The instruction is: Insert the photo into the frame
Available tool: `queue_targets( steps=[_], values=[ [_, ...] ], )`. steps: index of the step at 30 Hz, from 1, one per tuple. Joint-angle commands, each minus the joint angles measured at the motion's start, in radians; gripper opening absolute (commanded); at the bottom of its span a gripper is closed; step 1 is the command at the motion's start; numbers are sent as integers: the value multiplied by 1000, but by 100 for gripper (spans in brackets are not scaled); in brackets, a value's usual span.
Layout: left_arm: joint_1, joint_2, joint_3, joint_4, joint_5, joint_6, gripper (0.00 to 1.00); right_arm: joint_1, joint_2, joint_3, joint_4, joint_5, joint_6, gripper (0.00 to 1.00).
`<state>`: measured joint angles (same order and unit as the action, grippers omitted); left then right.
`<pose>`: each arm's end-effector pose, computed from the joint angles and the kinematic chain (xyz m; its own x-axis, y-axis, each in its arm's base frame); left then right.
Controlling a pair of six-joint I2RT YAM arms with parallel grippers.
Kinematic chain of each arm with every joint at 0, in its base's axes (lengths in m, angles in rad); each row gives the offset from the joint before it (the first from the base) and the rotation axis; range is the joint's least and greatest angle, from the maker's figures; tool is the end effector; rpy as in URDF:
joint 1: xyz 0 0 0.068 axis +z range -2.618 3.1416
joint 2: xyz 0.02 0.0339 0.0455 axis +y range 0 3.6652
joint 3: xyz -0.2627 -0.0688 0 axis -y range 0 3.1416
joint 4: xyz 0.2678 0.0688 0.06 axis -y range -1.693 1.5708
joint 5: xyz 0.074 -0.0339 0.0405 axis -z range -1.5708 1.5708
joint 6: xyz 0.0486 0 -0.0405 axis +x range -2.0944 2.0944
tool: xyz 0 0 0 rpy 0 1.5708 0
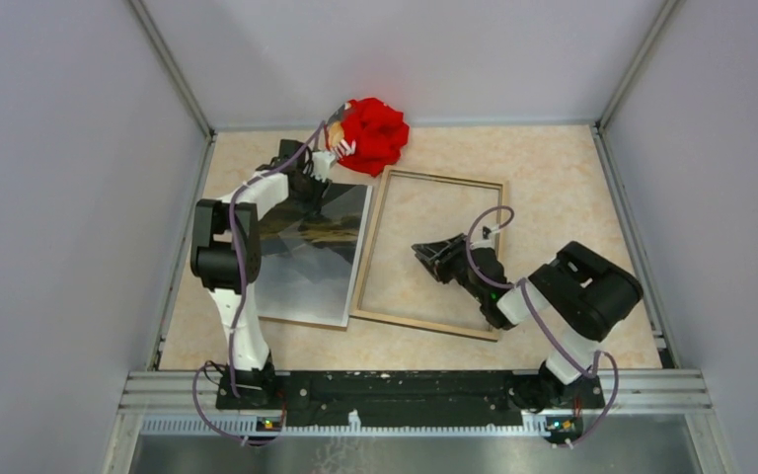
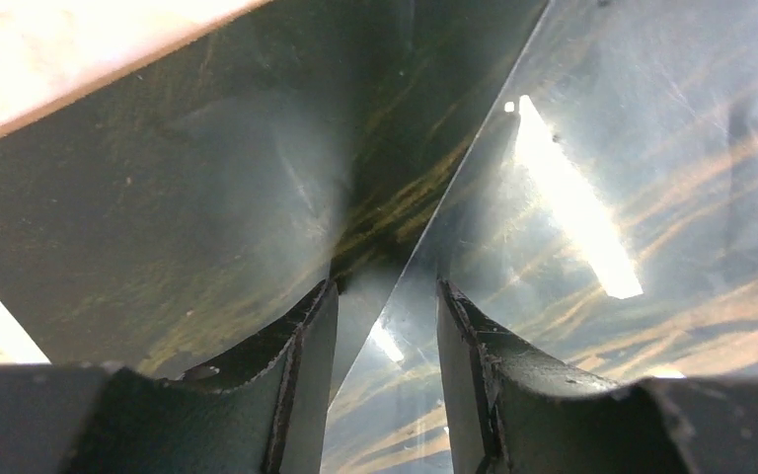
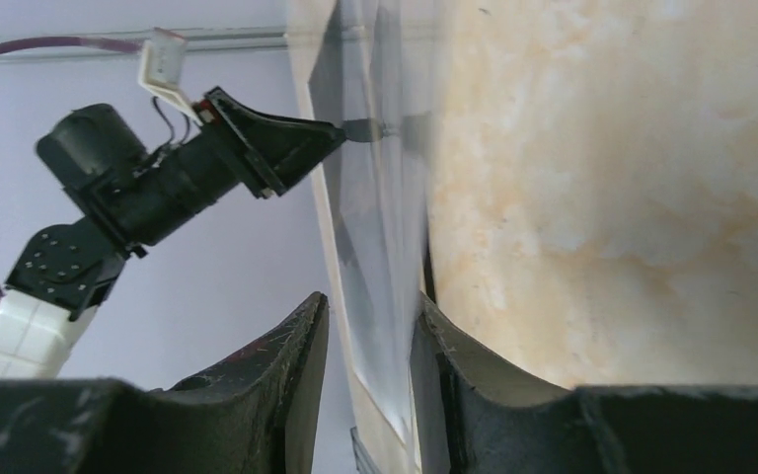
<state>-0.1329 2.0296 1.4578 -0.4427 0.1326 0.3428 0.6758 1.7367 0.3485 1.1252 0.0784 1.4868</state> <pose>0.4536 -0.0671 0.1508 -0.7253 0.4331 -0.5351 0.4718 0.8788 0.0717 0.2281 0.1780 0.0883 -0.5796 0.8086 -0.1013 0.1548 0.2313 0.9605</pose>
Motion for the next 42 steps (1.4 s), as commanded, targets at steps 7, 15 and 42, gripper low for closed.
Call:
queue_targets(
  steps=[7,15,42],
  values=[
    [-4,-229,-87,-118,124,20,64,-68,-346,253,-517,-105,-316,0],
    [-2,-426,-94,-200,156,51,98,-125,-572,561,-1226,-208,-667,0],
    [-61,-317,-145,-228,279,103,92,-470,-240,839,-1731,-730,-990,0]
  ],
)
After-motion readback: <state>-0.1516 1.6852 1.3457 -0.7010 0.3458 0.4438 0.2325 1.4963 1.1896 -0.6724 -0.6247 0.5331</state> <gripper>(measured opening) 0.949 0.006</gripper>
